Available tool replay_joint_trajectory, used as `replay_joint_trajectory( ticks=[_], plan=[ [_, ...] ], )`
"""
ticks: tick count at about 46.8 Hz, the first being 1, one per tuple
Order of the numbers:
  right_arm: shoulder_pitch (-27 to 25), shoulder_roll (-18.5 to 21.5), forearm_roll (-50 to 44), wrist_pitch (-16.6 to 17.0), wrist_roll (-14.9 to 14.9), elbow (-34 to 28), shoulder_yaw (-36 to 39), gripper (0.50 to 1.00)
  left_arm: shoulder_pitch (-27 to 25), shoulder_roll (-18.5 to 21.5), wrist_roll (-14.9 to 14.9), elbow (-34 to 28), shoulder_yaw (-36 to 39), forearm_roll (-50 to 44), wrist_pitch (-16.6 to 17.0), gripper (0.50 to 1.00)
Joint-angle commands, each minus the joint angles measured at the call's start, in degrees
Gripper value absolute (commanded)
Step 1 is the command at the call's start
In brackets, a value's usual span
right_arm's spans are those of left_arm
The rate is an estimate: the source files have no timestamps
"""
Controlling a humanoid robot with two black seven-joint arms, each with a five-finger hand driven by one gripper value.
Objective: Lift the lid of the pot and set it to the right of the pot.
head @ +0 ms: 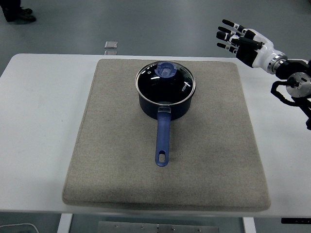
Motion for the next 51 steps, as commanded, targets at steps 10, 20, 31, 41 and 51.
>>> replay_joint_trajectory(
  ticks=[10, 20, 31, 41, 51],
  plan=[
    [2.49, 0.02, -3.46, 0.26, 0.01, 0.07, -0.27, 0.915, 0.0, 0.0, 0.0, 0.0, 0.06, 0.0, 0.0, 1.0],
    [5.3, 0.11, -11.02, 0.27, 0.01, 0.24, -0.54, 0.915, 0.0, 0.0, 0.0, 0.0, -0.03, 0.0, 0.0, 1.0],
    [9.17, 0.02, -14.63, 0.62, 0.1, 0.42, -5.62, 0.913, 0.0, 0.0, 0.0, 0.0, -0.03, 0.0, 0.0, 1.0],
    [12.77, -0.68, -16.03, 0.71, 0.19, 2.26, -11.96, 0.915, 0.0, 0.0, 0.0, 0.0, 0.06, 0.0, 0.0, 1.0],
    [16.2, -0.77, -23.06, 0.44, 0.28, 7.01, -16.35, 0.913, 0.0, 0.0, 0.0, 0.0, 0.06, 0.0, 0.0, 1.0]
  ],
)
